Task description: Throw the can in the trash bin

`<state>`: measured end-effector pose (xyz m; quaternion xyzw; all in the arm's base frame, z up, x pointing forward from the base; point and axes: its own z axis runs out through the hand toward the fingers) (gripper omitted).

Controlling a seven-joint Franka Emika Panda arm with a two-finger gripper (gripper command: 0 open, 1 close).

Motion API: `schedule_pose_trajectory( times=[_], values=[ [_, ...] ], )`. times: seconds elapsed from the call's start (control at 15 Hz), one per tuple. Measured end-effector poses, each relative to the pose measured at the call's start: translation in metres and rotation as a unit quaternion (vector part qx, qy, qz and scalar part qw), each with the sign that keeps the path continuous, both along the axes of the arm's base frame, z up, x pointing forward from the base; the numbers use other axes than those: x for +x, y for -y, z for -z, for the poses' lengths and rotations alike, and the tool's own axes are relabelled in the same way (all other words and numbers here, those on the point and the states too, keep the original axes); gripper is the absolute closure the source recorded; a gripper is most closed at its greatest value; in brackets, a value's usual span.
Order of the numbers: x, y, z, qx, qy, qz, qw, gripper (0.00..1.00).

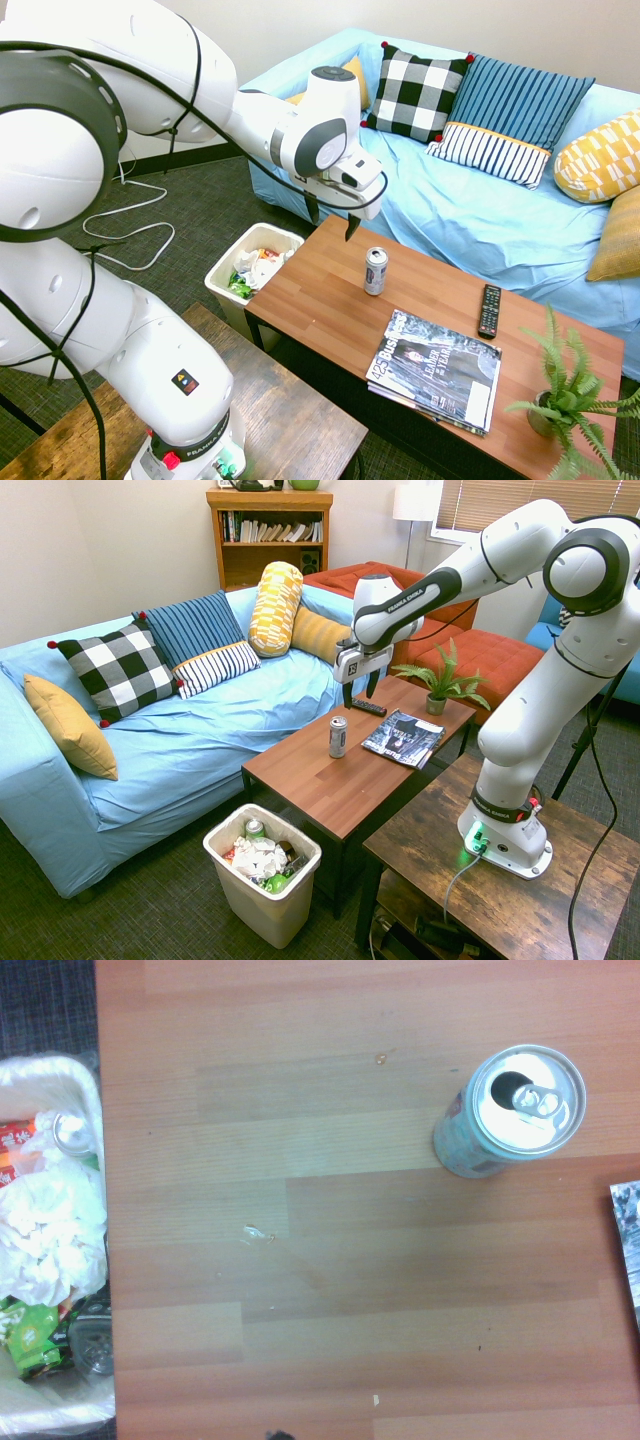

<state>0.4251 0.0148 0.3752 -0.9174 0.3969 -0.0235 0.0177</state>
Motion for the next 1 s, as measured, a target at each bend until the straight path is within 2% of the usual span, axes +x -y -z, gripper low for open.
schedule_pose_trajectory(
  times=[0.33, 0.53, 1.0],
  values=[
    [0.01, -0.002, 0.001, -0.006, 0.012, 0.001, 1.0, 0.0],
    [0.023, 0.009, 0.013, -0.015, 0.021, 0.024, 0.999, 0.0],
    [0.076, 0.037, 0.069, -0.013, 0.015, 0.076, 0.997, 0.0]
  ],
)
